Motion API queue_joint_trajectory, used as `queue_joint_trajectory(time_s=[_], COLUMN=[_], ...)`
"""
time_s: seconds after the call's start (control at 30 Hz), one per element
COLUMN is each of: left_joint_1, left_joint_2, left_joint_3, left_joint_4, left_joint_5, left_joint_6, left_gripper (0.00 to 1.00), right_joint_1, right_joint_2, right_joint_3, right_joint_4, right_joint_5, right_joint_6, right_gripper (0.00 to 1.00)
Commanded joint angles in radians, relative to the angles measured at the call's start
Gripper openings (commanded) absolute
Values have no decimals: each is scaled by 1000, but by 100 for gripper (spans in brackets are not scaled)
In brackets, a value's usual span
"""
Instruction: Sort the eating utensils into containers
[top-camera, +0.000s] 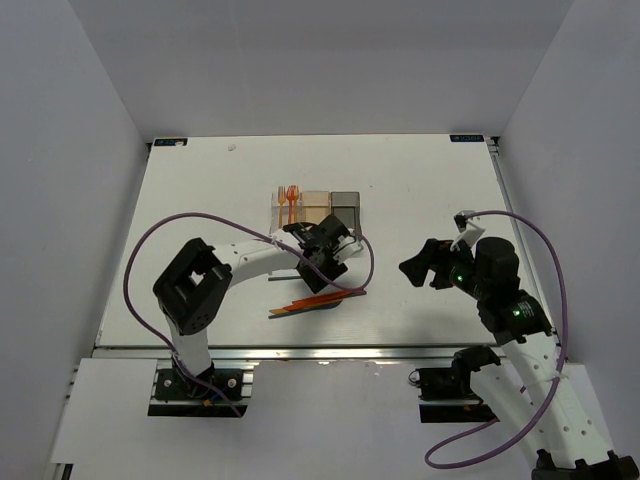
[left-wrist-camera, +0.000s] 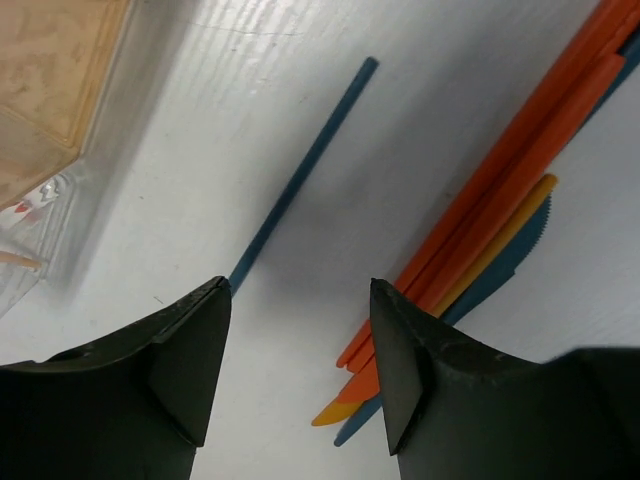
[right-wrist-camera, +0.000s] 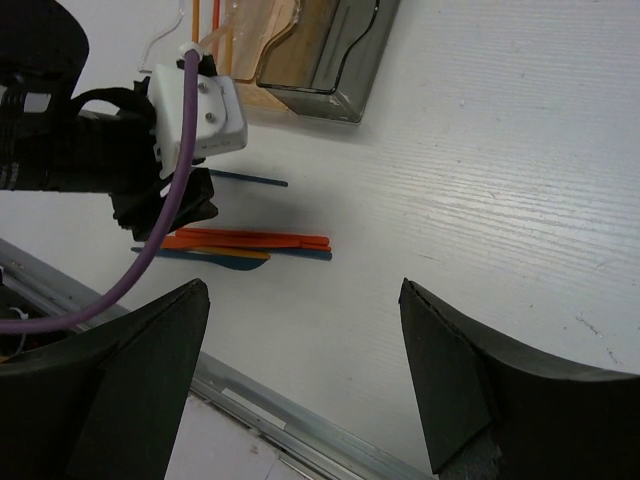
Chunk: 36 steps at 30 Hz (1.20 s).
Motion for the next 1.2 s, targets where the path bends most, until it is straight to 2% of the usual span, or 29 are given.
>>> queue_joint_trajectory(time_s=[0.0, 0.13, 0.37, 0.63, 0.73, 0.77, 1.07, 1.17], left_joint_1=[46, 69, 103, 114, 112, 112, 114, 112], left_joint_2=[-16, 2, 53, 100, 120, 123, 140, 166], left_joint_3=[41, 52, 60, 61, 69, 70, 81, 99], left_joint_4=[32, 39, 30, 24, 15, 10, 1, -7], left_joint_5=[53, 111, 162, 173, 178, 178, 165, 161], left_joint_6=[26, 35, 42, 36, 35, 33, 32, 30], left_gripper=[67, 65, 55, 53, 48, 44, 36, 25], right_joint_1=[7, 8, 8, 10, 10, 10, 10, 8], right_joint_2=[-15, -16, -25, -39, -42, -45, -50, -52], right_joint_3=[-16, -16, -18, -19, -19, -21, -19, -19], right_joint_4=[36, 41, 39, 38, 36, 35, 35, 33], right_joint_5=[-26, -27, -27, -23, -20, -18, -16, -13], right_joint_6=[-16, -16, -18, -16, -16, -16, -16, -16], right_gripper=[82, 82, 82, 81, 82, 82, 82, 81])
